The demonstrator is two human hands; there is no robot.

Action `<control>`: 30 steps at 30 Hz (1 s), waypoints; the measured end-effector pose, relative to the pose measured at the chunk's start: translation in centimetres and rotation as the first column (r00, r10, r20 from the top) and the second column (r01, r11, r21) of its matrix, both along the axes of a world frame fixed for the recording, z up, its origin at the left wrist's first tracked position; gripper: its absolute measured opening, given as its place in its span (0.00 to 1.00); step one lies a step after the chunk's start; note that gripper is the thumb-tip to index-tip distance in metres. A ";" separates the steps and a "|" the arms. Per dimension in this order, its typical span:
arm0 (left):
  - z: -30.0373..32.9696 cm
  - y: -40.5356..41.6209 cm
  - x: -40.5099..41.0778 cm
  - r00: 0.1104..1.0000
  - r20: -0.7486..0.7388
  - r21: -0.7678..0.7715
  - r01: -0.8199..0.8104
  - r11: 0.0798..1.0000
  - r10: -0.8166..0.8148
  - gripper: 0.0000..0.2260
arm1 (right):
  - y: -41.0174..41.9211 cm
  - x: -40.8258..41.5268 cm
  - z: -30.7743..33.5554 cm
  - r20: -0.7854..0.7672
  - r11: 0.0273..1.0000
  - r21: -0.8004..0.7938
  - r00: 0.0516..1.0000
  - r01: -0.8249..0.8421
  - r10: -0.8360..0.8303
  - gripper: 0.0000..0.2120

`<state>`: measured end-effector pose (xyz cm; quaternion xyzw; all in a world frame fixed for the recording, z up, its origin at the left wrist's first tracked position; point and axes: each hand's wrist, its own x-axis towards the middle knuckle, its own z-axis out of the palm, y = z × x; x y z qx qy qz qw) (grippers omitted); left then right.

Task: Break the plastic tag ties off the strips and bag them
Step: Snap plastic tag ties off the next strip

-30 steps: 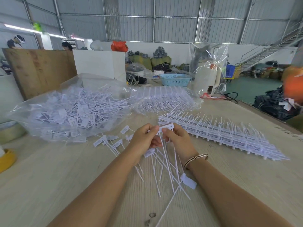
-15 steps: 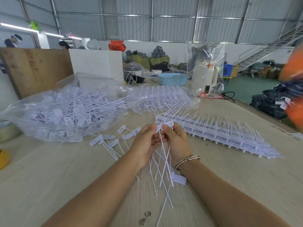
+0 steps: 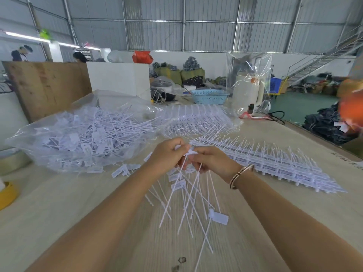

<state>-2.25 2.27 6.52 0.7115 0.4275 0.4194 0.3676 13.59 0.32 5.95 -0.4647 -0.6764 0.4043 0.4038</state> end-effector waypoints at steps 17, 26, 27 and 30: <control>-2.2 1.0 1.4 0.950 -0.013 0.141 -0.306 0.941 0.311 0.06 | 3.5 -0.3 -0.1 0.448 0.972 0.142 0.864 0.185 -0.230 0.12; -5.3 0.2 0.8 0.834 -0.353 0.326 -0.315 0.891 0.424 0.08 | -0.3 1.4 -2.1 0.594 0.946 0.320 0.787 -0.042 -0.166 0.05; -5.4 0.0 0.5 0.826 -0.355 0.347 -0.320 0.882 0.439 0.08 | -1.4 1.8 -1.6 0.605 0.956 0.260 0.795 -0.136 -0.051 0.03; -5.0 -0.7 -0.2 0.819 -0.342 0.347 -0.345 0.872 0.460 0.07 | -4.0 2.8 -0.5 0.652 0.966 0.012 0.734 -0.259 0.189 0.08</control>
